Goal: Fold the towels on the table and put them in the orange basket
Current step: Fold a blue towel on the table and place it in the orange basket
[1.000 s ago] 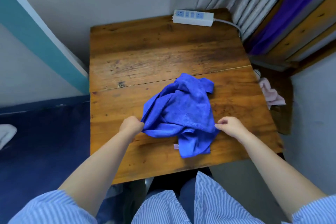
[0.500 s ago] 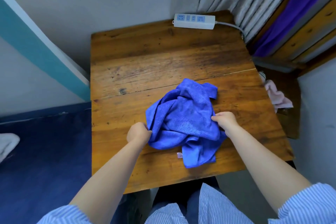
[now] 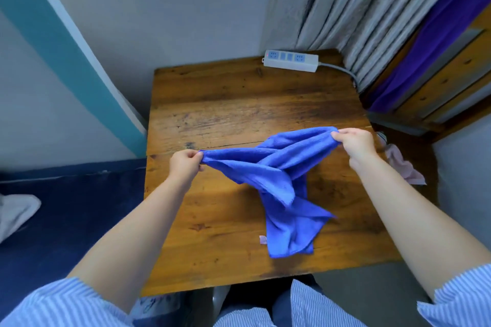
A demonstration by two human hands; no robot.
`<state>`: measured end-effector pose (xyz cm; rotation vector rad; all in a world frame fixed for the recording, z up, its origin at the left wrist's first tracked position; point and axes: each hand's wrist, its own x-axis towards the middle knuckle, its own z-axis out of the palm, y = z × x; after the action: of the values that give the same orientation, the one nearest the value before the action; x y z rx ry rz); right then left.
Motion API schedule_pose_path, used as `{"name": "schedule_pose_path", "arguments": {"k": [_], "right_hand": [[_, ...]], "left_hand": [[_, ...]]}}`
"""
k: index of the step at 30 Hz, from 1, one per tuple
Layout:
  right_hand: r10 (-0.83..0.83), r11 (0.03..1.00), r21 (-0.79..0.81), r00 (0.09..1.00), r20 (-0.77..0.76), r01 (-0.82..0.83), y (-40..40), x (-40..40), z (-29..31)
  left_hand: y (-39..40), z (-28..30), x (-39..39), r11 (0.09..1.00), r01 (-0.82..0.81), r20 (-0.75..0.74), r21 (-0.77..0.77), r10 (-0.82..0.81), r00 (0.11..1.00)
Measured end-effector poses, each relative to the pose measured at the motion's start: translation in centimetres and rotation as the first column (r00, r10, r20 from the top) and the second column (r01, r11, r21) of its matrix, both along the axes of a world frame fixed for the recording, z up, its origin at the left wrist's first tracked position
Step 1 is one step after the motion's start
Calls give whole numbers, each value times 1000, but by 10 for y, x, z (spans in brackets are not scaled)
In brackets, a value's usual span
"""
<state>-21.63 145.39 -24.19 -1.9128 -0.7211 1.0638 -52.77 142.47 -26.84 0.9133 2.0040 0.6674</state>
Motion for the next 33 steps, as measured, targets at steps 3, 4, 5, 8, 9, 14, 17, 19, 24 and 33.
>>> {"name": "schedule_pose_path", "arguments": {"k": [3, 4, 5, 8, 9, 14, 17, 19, 24, 33], "right_hand": [[-34, 992, 122, 999, 23, 31, 27, -7, 42], [-45, 986, 161, 999, 31, 39, 35, -9, 55], [-55, 977, 207, 997, 49, 44, 41, -13, 71], [-100, 940, 332, 994, 32, 83, 54, -16, 113], [-113, 930, 356, 993, 40, 92, 58, -13, 119], [-173, 901, 417, 981, 88, 122, 61, 4, 150], [-137, 917, 393, 980, 148, 69, 61, 10, 153], [-92, 936, 351, 976, 196, 18, 63, 12, 151], [194, 975, -12, 823, 534, -223, 76, 13, 144], [268, 961, -99, 790, 552, -257, 133, -6, 119]], "left_hand": [[19, 34, -1, 989, -81, 90, 122, 70, 993], [24, 46, 0, 981, -109, 126, 162, 89, 988], [29, 58, 1, 970, -136, 161, 201, 105, 981], [40, 94, -2, 926, -207, 175, 314, 158, 972], [43, 100, -4, 911, -218, 168, 349, 168, 971], [59, 145, -20, 840, -141, 41, 524, 141, 989], [64, 155, -22, 868, 21, -227, 496, 106, 968], [68, 157, -20, 909, 130, -380, 396, 34, 924], [79, 151, -14, 951, 308, -523, -25, -275, 807], [121, 133, -2, 991, 78, -217, 108, -53, 975]]}}
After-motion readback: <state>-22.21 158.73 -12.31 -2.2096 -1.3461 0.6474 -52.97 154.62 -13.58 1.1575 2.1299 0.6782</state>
